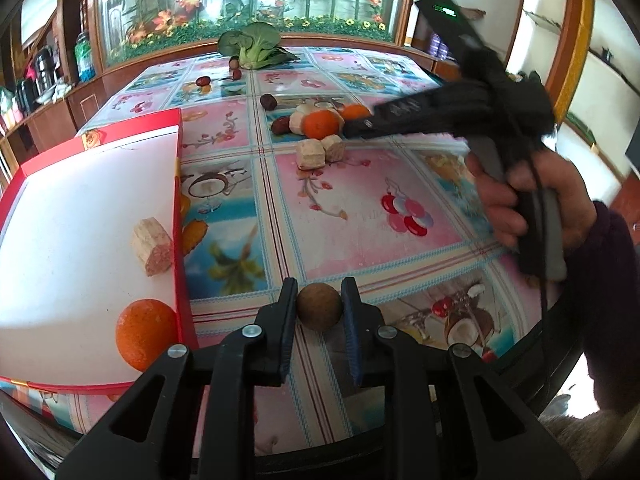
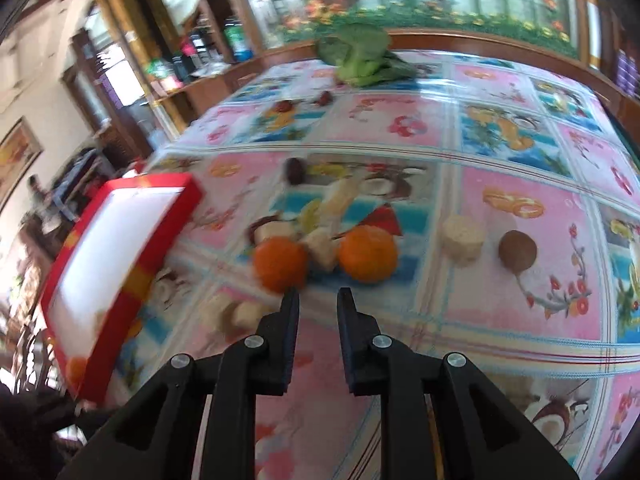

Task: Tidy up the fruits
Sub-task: 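Grasp a tan cube with the right tool, then carry the brown fruit and tan cube into the tray and open both tools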

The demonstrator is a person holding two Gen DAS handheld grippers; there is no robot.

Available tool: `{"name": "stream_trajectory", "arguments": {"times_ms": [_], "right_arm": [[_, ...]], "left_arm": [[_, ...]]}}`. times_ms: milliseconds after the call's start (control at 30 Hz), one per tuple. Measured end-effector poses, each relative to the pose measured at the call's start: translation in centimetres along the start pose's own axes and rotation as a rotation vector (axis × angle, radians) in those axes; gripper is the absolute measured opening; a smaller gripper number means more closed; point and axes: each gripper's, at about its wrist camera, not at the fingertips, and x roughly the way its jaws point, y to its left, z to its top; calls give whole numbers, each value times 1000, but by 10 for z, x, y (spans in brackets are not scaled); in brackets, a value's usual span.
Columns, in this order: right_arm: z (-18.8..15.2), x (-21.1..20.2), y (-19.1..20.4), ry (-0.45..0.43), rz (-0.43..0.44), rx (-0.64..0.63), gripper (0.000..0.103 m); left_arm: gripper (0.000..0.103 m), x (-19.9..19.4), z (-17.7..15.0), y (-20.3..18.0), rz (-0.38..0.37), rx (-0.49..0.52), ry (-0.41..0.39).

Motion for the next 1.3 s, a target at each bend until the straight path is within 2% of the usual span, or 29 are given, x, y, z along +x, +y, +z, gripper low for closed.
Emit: {"name": "stream_trajectory", "arguments": {"times_ms": [100, 167, 300, 333, 467, 533, 633, 833, 933, 1100, 1300], "right_arm": [[-2, -5, 13, -11, 72, -47, 18], [-5, -4, 21, -5, 90, -82, 20], [-7, 6, 27, 21, 63, -98, 31], [-6, 8, 26, 23, 66, -94, 32], [-4, 19, 25, 40, 81, -87, 32], [-5, 18, 26, 42, 103, -90, 24], [-6, 18, 26, 38, 101, -89, 23], [-6, 3, 27, -24, 143, -89, 23], [-6, -7, 32, -60, 210, -64, 22], [-10, -8, 72, -75, 312, -88, 22], [-15, 11, 143, -43, 415, -157, 23]], "left_arm": [[24, -1, 5, 4, 19, -13, -16], [24, -2, 8, 8, 19, -35, -21], [24, -3, 13, 14, 18, -53, -29], [24, -3, 14, 14, 17, -53, -30], [24, -4, 14, 13, 9, -49, -31], [24, -5, 14, 13, 8, -52, -35], [24, -7, 14, 15, 3, -62, -37], [24, -24, 16, 23, 17, -82, -80], [24, -41, 19, 31, 40, -86, -128], [24, -63, 20, 61, 117, -128, -189], [24, -67, 6, 109, 229, -235, -179]]}}
